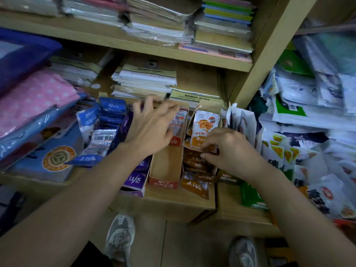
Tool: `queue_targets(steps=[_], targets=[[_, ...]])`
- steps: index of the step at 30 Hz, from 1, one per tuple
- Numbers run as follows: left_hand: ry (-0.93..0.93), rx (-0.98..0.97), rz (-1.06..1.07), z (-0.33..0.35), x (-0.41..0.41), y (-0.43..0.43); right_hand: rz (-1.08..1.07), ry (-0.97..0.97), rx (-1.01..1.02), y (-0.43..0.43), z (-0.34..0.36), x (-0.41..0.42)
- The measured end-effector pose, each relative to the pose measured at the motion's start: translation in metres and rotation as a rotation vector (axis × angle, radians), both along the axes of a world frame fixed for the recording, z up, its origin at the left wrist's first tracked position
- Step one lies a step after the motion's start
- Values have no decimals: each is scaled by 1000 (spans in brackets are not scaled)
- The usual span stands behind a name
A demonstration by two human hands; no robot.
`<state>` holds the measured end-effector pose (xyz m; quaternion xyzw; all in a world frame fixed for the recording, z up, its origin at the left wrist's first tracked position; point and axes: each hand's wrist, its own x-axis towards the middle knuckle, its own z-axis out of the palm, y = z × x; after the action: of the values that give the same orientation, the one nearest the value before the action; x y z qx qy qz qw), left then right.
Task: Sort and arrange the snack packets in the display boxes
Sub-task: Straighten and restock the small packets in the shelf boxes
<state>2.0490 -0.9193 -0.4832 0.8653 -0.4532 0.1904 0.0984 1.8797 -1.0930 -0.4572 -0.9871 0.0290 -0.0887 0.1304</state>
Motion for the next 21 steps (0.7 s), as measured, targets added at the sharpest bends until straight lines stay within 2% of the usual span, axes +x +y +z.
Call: queue_targets(steps=[5,10,14,21], targets=[[56,8,22,5,-2,-6,-5,13,7,2,0,2],[117,-132,-99,10,1,11,-3,33,-2,3,2,3],[135,-121,-172,8,4,27,-4,29,2,4,1,4],[36,-280,21,11,1,6,-20,39,-3,9,0,9]])
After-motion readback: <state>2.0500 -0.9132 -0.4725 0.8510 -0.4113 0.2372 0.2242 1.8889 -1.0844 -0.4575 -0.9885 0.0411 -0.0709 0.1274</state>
